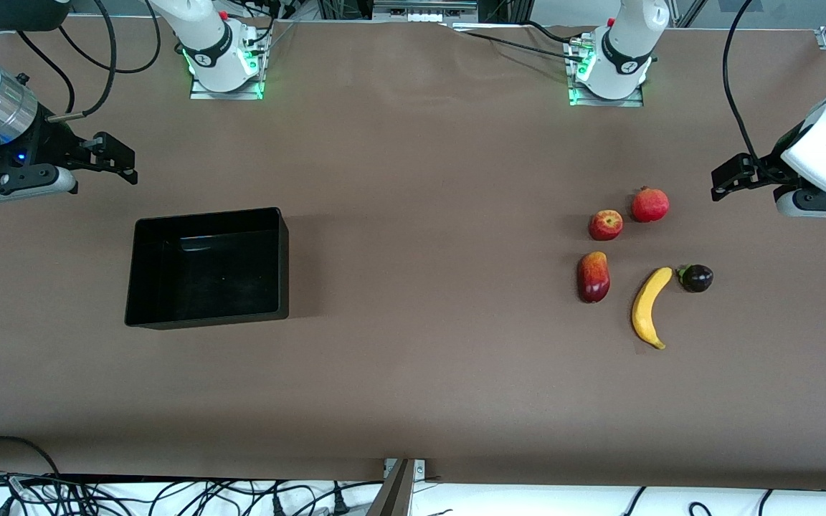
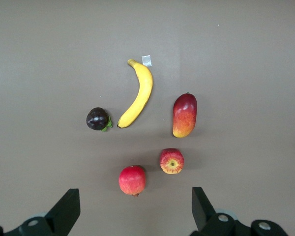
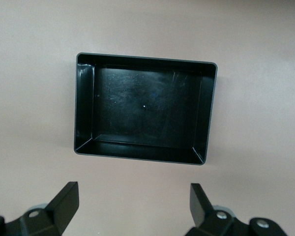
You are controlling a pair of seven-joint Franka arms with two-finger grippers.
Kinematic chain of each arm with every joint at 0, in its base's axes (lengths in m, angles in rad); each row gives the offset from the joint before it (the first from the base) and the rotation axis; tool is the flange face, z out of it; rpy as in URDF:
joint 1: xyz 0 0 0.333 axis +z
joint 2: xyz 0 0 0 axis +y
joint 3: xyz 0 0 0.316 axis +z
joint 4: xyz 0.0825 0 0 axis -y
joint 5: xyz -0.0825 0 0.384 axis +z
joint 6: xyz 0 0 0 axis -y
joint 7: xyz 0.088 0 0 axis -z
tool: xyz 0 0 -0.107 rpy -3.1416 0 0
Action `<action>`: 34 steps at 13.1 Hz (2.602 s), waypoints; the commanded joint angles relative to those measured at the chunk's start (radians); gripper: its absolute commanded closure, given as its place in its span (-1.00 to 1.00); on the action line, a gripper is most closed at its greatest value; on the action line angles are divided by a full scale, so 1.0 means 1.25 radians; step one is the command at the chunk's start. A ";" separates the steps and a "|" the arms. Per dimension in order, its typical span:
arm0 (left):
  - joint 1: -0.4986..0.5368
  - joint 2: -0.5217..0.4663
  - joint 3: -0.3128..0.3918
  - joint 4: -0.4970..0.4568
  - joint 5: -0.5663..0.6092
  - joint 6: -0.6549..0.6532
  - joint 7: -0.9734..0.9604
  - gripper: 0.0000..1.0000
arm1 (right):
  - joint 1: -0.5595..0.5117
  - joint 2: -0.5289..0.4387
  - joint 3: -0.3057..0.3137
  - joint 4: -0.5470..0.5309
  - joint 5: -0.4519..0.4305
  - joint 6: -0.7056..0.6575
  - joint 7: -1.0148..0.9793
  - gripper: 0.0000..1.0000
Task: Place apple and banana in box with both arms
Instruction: 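Move the right gripper down to the rim of the black box, then grip the box rim with the right gripper and slide it toward the fruit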
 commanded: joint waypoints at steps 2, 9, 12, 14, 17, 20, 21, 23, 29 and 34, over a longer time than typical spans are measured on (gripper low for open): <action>0.002 -0.002 -0.001 0.006 0.014 -0.012 0.007 -1.00 | 0.001 0.006 0.000 0.020 -0.026 -0.004 -0.014 -1.00; 0.002 -0.002 -0.001 0.006 0.014 -0.012 0.007 -1.00 | -0.007 0.108 -0.008 -0.014 -0.072 0.061 -0.016 -1.00; 0.002 -0.002 -0.001 0.006 0.014 -0.012 0.007 -1.00 | -0.028 0.207 -0.048 -0.111 -0.075 0.254 -0.030 -1.00; 0.002 -0.002 -0.001 0.006 0.014 -0.012 0.007 -1.00 | -0.059 0.248 -0.060 -0.158 -0.066 0.366 -0.088 -1.00; 0.002 -0.002 -0.001 0.006 0.014 -0.012 0.007 -1.00 | -0.090 0.317 -0.059 -0.159 -0.048 0.435 -0.111 -1.00; 0.002 -0.002 -0.001 0.006 0.012 -0.012 0.007 -1.00 | -0.108 0.373 -0.059 -0.162 0.021 0.470 -0.151 -1.00; 0.002 -0.002 -0.001 0.006 0.012 -0.012 0.007 -1.00 | -0.114 0.384 -0.059 -0.165 0.034 0.475 -0.159 -1.00; 0.002 -0.002 -0.001 0.006 0.012 -0.012 0.007 -1.00 | -0.117 0.388 -0.059 -0.184 0.037 0.505 -0.161 -0.97; 0.002 -0.002 -0.001 0.006 0.012 -0.012 0.007 -1.00 | -0.118 0.389 -0.059 -0.245 0.037 0.588 -0.161 0.35; 0.002 -0.002 -0.001 0.006 0.012 -0.012 0.007 -1.00 | -0.117 0.383 -0.055 -0.237 0.038 0.579 -0.157 1.00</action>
